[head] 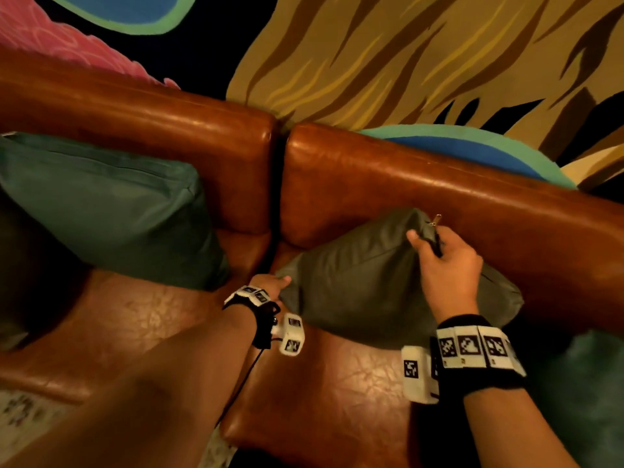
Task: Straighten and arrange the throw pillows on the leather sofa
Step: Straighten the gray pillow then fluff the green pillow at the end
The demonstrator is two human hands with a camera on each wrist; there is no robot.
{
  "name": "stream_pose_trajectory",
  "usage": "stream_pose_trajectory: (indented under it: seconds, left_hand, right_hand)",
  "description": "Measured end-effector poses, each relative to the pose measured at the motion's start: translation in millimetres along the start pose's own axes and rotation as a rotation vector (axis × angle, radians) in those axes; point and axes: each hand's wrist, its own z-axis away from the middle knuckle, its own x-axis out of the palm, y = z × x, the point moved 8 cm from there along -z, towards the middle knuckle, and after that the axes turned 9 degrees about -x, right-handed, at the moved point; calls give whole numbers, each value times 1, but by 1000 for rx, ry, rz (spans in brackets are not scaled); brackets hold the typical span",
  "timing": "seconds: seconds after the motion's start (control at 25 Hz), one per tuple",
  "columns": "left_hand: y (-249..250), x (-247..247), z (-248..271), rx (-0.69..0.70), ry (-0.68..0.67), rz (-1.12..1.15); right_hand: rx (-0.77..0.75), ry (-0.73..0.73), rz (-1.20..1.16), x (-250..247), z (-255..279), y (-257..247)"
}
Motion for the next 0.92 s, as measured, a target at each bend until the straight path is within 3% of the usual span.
stream_pose_trajectory:
  seconds: [0.08, 0.16, 0.24, 0.28, 0.32, 0.4, 0.44, 0.48, 0.52, 0.6, 0.68, 0.76, 0.8, 0.84, 0.92]
  left_hand:
    - [-15, -2, -2, -112, -48, 104]
    - [-5, -10, 2, -75, 75, -66]
    - [31, -14, 16, 125, 306, -339]
    - [58, -9, 32, 294, 363, -360]
    - [82, -2, 51, 465, 316, -310]
    - [114, 9, 76, 681, 45, -64]
    - [121, 10, 85, 715, -42, 43]
    - [124, 8, 86, 714, -43, 83]
    - [126, 1, 87, 707, 14, 79]
    - [126, -22, 85, 674, 298, -66]
    - [122, -42, 85, 637, 490, -150]
    - [121, -53, 93, 685, 546, -133]
    - [119, -56, 98, 717, 552, -148]
    - [119, -58, 103, 746, 563, -179]
    - [127, -67, 118, 784, 601, -233]
  right_hand:
    - [49, 64, 9, -17, -5, 11]
    - [61, 105, 6, -16, -10, 11]
    - [20, 50, -36, 14, -13, -3]
    - [-19, 16, -48, 36, -15, -14]
    - [-61, -22, -53, 59, -17, -26]
    - [-135, -225, -137, 109, -14, -57]
    - [-158, -387, -183, 132, -7, -67]
    - [-176, -516, -175, 149, 2, -67]
    - [-185, -551, -85, 152, 10, -55]
    - [-125, -315, 303, 113, 21, 4]
    - [218, 23, 484, 39, 42, 89]
    - [656, 214, 215, -13, 64, 156]
    - [747, 227, 84, -22, 69, 171]
    - [703, 199, 46, -31, 63, 168]
    - [461, 234, 127, -51, 39, 139]
